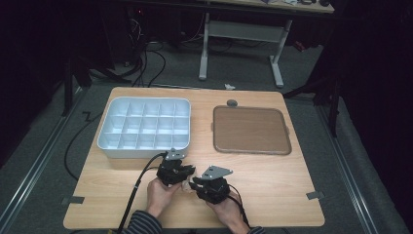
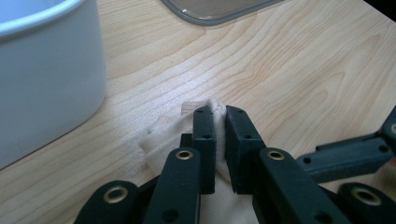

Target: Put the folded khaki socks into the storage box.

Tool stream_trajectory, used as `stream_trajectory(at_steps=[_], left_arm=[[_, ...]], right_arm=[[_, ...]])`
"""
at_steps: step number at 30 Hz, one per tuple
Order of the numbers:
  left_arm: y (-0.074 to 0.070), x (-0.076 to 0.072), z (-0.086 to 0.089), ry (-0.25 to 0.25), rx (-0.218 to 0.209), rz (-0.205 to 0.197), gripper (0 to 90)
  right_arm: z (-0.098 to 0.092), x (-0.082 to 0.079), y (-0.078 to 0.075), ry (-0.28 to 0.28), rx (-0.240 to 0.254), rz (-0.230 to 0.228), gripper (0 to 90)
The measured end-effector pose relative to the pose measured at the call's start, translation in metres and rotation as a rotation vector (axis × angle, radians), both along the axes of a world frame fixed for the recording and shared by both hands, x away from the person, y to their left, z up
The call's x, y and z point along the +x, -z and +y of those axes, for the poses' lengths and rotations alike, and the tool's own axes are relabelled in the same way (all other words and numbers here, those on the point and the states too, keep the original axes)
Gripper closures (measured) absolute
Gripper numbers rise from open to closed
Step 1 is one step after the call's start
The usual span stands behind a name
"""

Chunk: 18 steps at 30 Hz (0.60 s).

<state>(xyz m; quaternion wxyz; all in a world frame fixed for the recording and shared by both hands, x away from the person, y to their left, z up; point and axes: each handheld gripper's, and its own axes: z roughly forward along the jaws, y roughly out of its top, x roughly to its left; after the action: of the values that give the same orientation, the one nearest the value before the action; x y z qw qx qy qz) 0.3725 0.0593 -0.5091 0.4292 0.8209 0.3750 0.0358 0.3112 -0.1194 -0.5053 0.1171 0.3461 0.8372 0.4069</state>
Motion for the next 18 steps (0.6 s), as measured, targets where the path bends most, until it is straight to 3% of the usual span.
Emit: stream_trajectory(at_steps=[4, 18], left_arm=[[0.0, 0.0, -0.001, 0.001, 0.002, -0.005, 83.3], [0.005, 0.001, -0.004, 0.005, 0.019, -0.025, 82.5]], right_arm=[[-0.002, -0.001, 0.005, 0.006, -0.018, 0.015, 84.1], [-0.005, -0.001, 0.017, 0.008, -0.039, 0.036, 85.9]])
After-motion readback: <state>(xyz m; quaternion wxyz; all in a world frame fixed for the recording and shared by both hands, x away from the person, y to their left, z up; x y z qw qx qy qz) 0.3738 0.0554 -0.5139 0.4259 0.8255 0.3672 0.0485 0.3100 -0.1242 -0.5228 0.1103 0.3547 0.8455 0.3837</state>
